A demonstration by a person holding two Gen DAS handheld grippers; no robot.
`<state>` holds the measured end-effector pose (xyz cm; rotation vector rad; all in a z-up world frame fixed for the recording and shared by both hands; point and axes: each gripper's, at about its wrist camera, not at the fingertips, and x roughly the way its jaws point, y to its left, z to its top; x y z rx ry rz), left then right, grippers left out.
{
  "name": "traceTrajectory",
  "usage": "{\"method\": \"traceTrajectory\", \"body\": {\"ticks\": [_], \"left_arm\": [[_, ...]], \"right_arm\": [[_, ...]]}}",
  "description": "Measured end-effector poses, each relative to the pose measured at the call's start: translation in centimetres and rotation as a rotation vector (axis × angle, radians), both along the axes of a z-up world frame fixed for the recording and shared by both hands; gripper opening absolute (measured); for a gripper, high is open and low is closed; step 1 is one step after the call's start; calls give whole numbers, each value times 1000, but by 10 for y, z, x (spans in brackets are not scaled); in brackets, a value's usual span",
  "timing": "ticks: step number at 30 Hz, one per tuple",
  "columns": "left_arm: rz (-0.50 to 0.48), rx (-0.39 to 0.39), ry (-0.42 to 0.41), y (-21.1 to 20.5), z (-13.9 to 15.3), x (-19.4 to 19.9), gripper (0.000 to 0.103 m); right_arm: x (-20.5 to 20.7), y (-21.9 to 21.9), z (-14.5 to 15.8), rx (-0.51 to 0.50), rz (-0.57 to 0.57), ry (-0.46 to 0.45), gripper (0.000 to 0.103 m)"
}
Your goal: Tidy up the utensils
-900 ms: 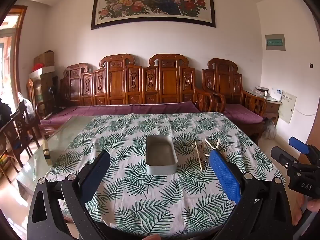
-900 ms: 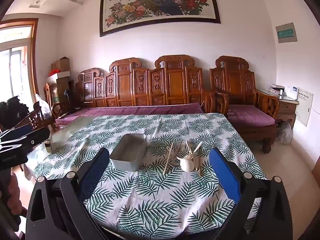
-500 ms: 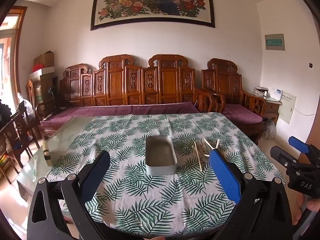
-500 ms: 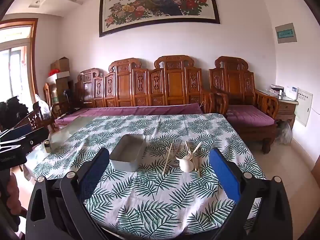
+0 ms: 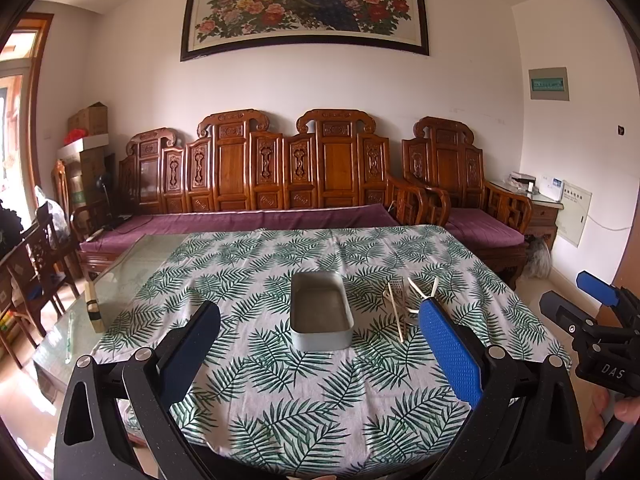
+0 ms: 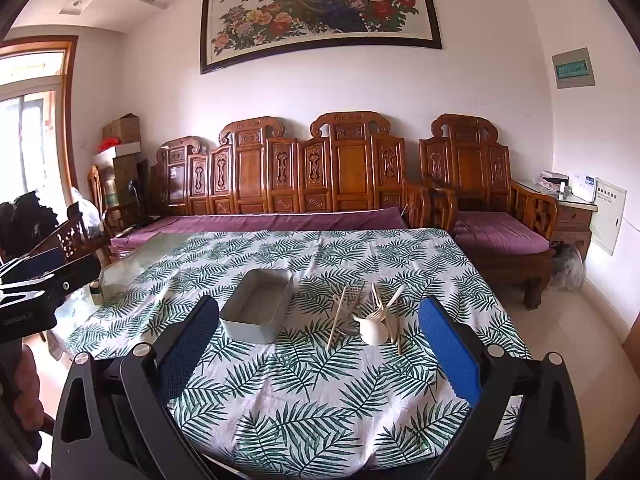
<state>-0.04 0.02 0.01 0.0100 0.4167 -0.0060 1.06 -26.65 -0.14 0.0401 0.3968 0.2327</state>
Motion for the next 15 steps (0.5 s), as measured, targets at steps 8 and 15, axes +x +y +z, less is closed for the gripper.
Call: {"method": "traceTrajectory", "body": {"ticks": [8,15], "left_arm": [[-2,-2,-3,0,2,0,96],[-7,4,-5,-5,8,-3,96]], "right_arm": [[2,-2,0,0,1,-4,100],[-1,-2,4,1,2,-5,100]]}}
